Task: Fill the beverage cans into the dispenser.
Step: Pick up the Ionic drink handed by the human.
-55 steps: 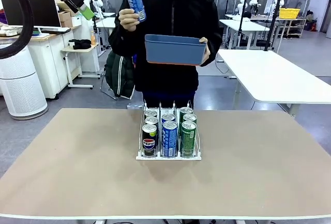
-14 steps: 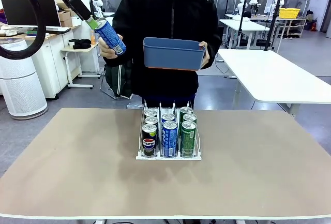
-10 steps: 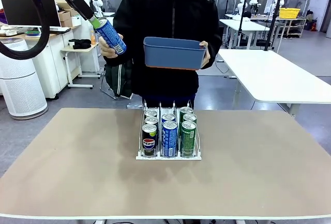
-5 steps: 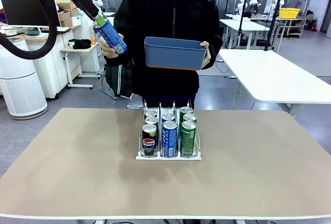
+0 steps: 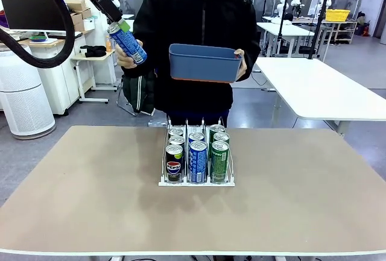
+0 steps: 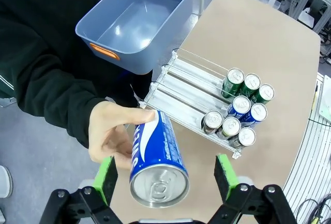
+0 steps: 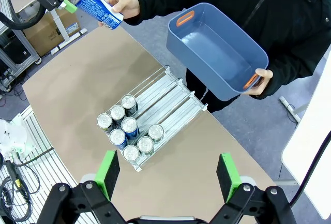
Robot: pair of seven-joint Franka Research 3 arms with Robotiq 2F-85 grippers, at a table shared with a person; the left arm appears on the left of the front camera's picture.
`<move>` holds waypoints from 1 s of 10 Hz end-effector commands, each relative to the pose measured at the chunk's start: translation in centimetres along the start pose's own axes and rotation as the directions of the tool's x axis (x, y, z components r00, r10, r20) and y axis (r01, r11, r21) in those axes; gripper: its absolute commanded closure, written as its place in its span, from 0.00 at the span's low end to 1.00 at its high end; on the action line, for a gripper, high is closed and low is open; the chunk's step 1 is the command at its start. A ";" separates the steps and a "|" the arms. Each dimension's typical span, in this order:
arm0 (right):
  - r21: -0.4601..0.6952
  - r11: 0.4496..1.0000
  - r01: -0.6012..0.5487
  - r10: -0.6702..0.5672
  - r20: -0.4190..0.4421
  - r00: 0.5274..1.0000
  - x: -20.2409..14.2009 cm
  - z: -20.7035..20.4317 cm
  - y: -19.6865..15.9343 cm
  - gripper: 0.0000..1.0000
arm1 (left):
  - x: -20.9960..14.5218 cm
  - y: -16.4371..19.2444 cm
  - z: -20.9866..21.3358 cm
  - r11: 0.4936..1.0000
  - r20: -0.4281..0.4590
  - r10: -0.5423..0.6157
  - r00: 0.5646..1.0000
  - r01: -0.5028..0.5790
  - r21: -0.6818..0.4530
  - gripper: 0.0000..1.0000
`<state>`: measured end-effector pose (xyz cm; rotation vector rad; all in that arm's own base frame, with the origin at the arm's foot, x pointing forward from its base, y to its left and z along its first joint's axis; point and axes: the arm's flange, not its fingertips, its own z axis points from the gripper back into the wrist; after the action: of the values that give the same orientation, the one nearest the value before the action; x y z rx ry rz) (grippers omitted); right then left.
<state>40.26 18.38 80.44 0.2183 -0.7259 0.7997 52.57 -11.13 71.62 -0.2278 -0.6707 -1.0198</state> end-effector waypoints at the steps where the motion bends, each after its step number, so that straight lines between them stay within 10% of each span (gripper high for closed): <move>1: 0.002 1.000 0.002 -0.002 0.000 1.000 0.0 0.0 0.0 0.00 | -0.2 0.8 -0.2 1.000 0.001 -0.003 1.000 0.003 -0.026 0.00; 10: 0.002 1.000 0.002 -0.002 0.000 1.000 0.0 0.0 0.0 0.00 | -1.1 1.8 -1.8 0.999 -0.047 0.029 0.998 -0.030 -0.018 0.00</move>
<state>40.26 18.38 80.44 0.2183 -0.7259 0.7997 54.16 -10.56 69.68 -0.2334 -0.6274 -1.0007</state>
